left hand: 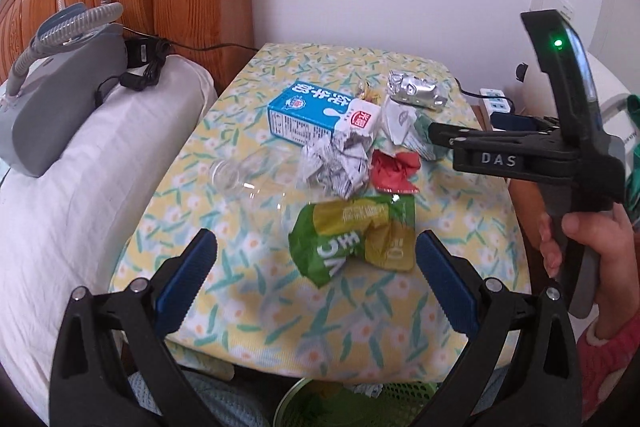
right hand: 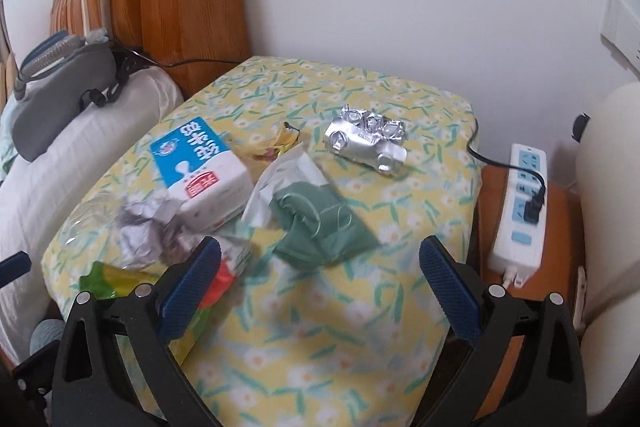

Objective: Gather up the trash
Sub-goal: 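Grasp the dark green plastic bag with the right tool while the left tool returns to the table, then grasp the crumpled white paper with the left tool while the right tool holds the green bag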

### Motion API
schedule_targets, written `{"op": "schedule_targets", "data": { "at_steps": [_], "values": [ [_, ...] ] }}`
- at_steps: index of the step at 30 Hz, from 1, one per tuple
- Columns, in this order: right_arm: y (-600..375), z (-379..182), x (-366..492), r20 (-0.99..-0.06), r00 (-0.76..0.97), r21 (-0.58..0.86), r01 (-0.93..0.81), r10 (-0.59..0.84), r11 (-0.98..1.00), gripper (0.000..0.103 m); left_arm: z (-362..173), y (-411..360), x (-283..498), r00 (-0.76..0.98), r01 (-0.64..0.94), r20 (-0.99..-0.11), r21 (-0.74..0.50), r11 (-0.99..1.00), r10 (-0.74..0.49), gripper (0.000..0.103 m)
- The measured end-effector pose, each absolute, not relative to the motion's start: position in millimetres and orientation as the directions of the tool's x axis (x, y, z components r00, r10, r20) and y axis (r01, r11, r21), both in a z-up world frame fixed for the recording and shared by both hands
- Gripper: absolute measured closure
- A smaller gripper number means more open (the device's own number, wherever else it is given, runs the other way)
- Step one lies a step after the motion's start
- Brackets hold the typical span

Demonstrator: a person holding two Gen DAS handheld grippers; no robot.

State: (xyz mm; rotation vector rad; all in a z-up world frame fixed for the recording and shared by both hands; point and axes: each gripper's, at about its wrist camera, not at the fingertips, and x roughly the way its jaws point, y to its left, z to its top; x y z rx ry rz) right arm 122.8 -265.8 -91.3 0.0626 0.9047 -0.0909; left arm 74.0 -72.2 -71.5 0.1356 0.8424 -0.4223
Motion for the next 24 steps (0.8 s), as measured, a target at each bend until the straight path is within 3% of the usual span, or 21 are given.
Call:
{"op": "schedule_targets", "data": {
  "at_steps": [7,19,24],
  "values": [
    [-264.3,-113.1,158.7,-0.828,0.56,-0.021,0.021,-0.029,1.0,0.014,-74.2,-80.7,83.8,0.588,0.415,-0.753,-0.03,0.909,-0.294,0.008],
    [-270.5,-123.4,166.9,-0.847,0.531,0.023,0.016,0.011,1.0,0.043,-67.4,-95.7,79.5,0.615,0.451,-0.731,0.019,0.892,-0.295,0.008],
    [-275.5,-115.6,154.1,-0.831,0.556,0.037,0.053,0.001,0.998,0.045,-68.4,-108.1,81.2,0.613,0.482,-0.724,0.025,0.876,-0.317,0.011]
  ]
}}
